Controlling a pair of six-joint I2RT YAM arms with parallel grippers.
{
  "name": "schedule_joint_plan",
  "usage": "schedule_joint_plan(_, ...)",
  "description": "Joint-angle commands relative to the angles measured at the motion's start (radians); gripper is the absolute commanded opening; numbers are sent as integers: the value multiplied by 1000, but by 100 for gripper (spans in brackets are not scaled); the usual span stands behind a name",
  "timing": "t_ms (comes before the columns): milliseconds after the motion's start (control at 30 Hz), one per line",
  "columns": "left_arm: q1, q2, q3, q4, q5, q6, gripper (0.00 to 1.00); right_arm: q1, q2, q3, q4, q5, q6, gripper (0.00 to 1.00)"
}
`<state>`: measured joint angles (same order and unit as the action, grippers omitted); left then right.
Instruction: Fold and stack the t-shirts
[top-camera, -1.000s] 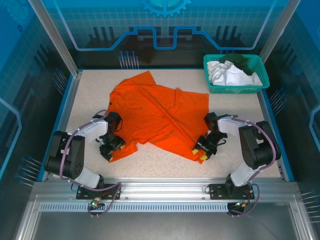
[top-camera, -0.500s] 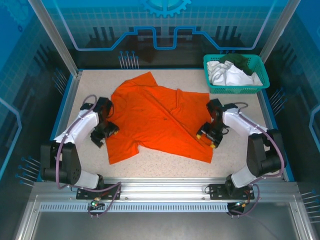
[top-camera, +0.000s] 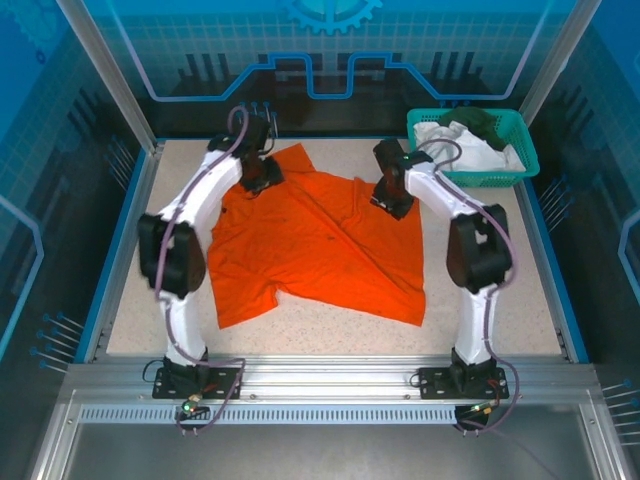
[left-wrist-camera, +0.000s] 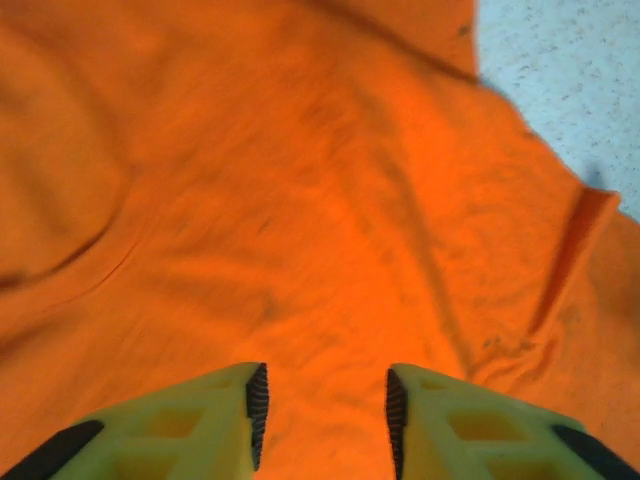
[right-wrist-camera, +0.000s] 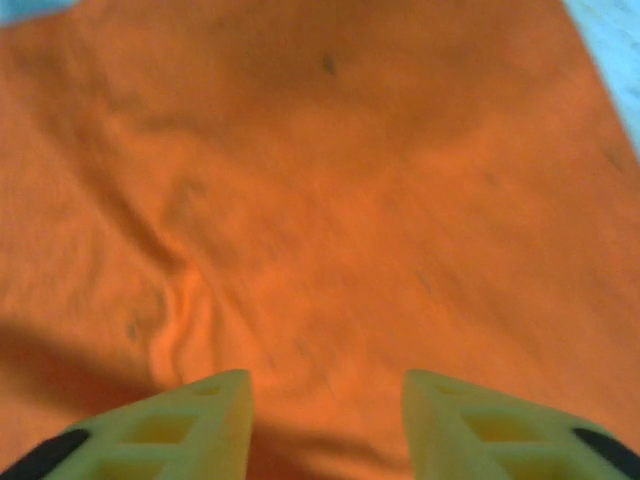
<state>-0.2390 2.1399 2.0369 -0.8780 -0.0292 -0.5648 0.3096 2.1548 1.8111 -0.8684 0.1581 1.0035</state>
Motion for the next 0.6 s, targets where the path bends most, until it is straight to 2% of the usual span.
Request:
schedule_joint_plan(0,-13,233,313,-34,12,98,39,-22,107,133,-6,15,-55,29)
schedule_joint_plan(67,-9,394,545,-66,-19,102,41,-37,189,222,-32,21,-59,28)
schedule_joint_plan(133,2,493,649,5,-4,67,43,-60,242,263,-39,22,-43,27)
schedule_joint_plan(333,13,618,634,287,28,15,42,-72,312,331,-56,54,-109,27)
schedule_joint_plan(500,29,700,666,293,57,-48,41,-65,355,375,-90,41,-116,28)
schedule_joint_plan(567,39,704,665,248,16,-64,41,-57,365,390,-94,39,-127,28)
